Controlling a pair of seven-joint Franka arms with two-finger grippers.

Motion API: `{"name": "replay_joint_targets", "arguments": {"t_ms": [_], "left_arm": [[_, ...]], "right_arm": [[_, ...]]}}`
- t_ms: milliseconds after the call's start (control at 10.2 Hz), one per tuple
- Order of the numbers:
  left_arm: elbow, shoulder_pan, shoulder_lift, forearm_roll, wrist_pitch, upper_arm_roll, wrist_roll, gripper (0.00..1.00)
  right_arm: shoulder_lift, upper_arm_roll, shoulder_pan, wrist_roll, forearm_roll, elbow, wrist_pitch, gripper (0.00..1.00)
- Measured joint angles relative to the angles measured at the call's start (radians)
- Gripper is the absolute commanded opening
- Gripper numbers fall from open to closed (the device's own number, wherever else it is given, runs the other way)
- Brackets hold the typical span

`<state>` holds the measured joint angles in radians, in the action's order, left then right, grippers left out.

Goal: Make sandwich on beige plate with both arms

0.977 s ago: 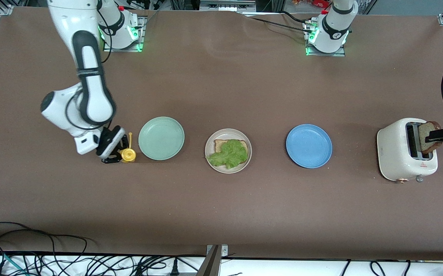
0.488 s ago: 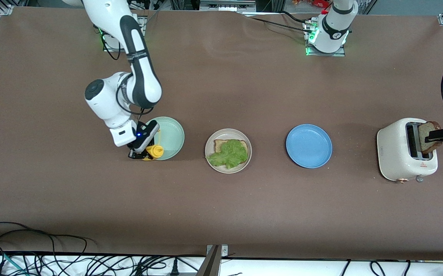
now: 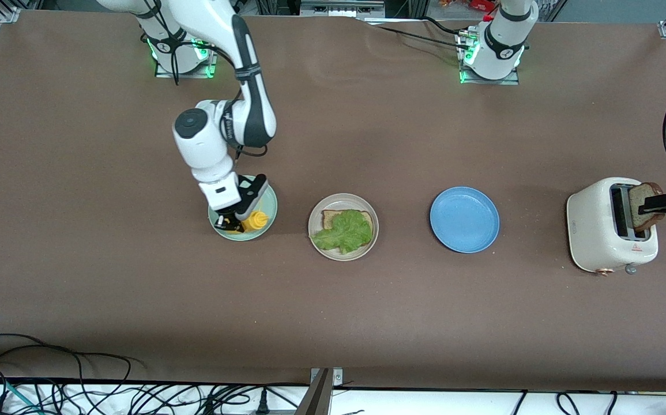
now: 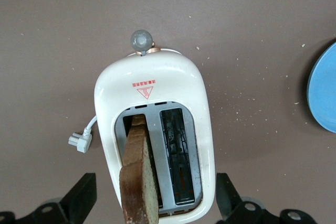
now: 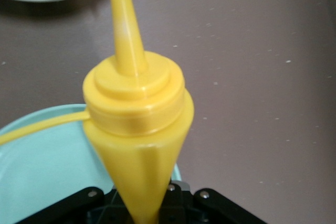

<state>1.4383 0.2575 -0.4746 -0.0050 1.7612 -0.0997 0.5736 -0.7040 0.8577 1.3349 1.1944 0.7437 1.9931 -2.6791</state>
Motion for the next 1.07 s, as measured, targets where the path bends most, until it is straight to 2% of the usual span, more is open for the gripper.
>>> {"name": "replay_joint_targets", "arguments": {"t_ms": [293,391,684,1074], "left_arm": [[0.0,0.0,0.0,0.0,-0.001,0.0,0.0,1.0],[0.0,0.0,0.0,0.0,-0.001,0.0,0.0,1.0],[0.0,0.0,0.0,0.0,-0.001,0.0,0.0,1.0],[0.001,0.0,0.0,0.0,-0.002,0.0,0.0,1.0]], "right_arm": [[-0.061,0.04,0.032,-0.325,-0.325,-0.169,0.235,0.0],[-0.072,0.043,0.031,-0.394,-0.405,-0.231,0.324,0.0],[-0.143,0.044,0.032,-0.516,-0.525,-0.382,0.543,0.0],[-0.25,0.042,0.035,-0.606,-0.643,-0.51,0.678,0.0]]}}
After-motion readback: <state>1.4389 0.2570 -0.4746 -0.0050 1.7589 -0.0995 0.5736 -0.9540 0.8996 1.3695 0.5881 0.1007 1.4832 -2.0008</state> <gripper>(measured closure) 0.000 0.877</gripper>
